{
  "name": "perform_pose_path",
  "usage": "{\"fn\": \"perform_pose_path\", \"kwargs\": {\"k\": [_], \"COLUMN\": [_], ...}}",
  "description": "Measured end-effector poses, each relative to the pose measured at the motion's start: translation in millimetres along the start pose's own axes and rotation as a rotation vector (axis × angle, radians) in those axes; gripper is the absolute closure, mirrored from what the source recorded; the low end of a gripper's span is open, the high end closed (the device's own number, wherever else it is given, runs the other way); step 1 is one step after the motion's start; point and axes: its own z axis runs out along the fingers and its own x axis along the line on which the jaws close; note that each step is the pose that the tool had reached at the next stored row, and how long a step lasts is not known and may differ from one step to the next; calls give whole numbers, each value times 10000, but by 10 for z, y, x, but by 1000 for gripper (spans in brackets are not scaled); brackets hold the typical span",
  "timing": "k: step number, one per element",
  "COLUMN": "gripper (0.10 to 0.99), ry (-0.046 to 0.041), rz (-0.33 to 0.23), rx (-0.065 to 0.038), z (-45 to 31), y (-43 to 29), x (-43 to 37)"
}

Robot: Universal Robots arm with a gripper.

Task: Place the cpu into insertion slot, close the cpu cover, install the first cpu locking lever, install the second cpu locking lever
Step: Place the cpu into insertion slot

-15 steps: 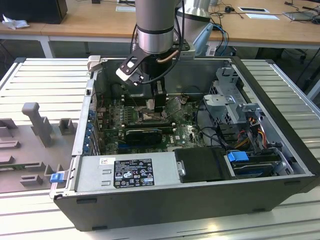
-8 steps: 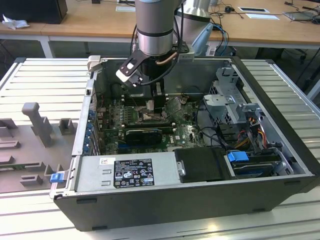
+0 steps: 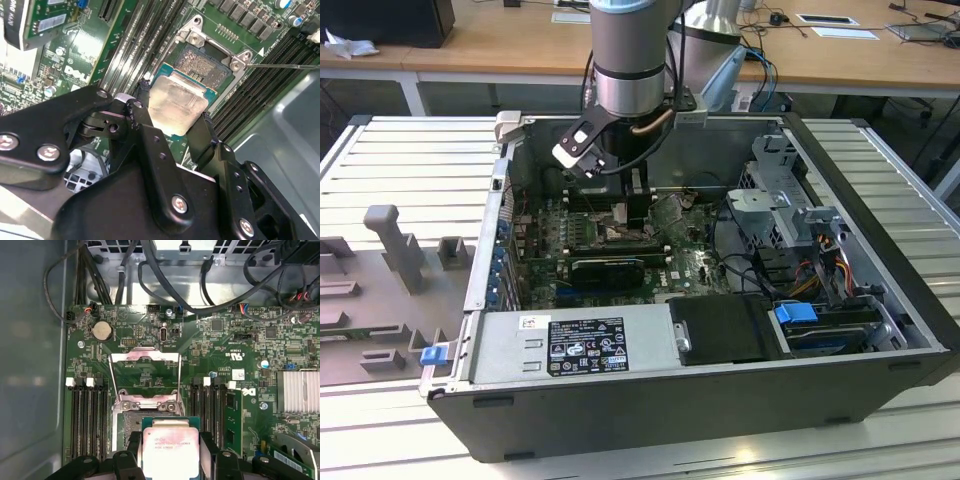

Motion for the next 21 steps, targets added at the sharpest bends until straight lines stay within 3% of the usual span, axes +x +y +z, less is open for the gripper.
{"fn": "perform_pose_path", "kwargs": {"k": [5,15,21], "gripper": [545,545,545], "ry": [-3,-148,-179], "rz": [0,-7,12], "rx": [0,0,1], "z": [88,309,390], "y": [-21,-108,-115], "x": [63,223,226]}}
